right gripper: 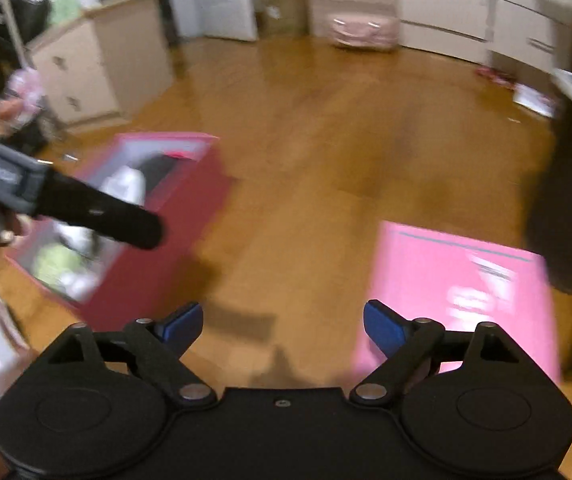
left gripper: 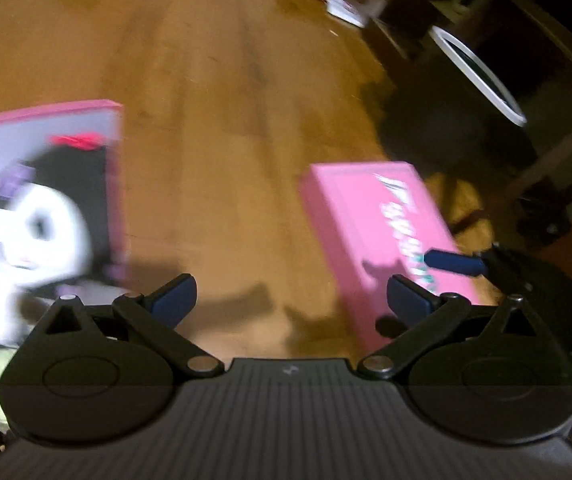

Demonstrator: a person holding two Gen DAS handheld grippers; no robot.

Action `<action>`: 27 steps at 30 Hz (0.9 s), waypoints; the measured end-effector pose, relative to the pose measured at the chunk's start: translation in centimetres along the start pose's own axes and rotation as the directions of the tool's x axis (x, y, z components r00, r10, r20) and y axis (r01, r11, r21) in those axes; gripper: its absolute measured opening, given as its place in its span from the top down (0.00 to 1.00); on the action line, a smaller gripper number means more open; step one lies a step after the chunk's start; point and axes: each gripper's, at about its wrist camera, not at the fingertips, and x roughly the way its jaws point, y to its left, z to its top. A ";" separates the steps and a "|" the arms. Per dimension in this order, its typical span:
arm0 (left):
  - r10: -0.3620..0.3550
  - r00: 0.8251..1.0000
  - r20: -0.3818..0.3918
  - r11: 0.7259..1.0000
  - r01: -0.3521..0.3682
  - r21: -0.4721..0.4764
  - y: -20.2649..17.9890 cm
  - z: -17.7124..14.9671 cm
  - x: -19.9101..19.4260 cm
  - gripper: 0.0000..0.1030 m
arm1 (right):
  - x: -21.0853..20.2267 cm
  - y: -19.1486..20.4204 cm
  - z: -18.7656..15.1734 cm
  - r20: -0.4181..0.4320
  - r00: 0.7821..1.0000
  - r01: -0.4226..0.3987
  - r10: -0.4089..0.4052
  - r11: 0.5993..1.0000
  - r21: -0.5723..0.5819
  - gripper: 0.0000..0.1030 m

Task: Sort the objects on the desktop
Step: 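Open the right gripper and withdraw it from the box, then move both grippers to the pink SRSOO lid and grasp its opposite edges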

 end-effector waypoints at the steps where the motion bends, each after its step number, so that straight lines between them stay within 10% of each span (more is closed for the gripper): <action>1: -0.019 1.000 -0.009 1.000 0.019 0.004 -0.9 0.0 1.0 0.00 | -0.1 -1.3 -0.3 -0.020 0.999 0.041 -0.041 0.999 0.005 0.12; 6: -0.040 0.998 -0.042 0.999 0.040 -0.001 -4.5 -0.5 5.9 0.00 | 0.2 -8.3 -2.3 -0.004 0.999 0.037 -0.037 0.979 0.202 0.12; 12: 0.015 0.997 -0.070 1.000 -0.016 -0.003 -7.1 -1.4 11.0 0.00 | 1.6 -14.4 -5.9 -0.035 0.998 0.063 -0.052 0.850 0.523 0.12; 27: 0.062 0.995 -0.080 0.996 -0.067 -0.053 -9.3 -2.0 14.8 0.00 | 2.2 -19.3 -7.1 -0.068 0.989 0.145 -0.128 0.832 0.535 0.12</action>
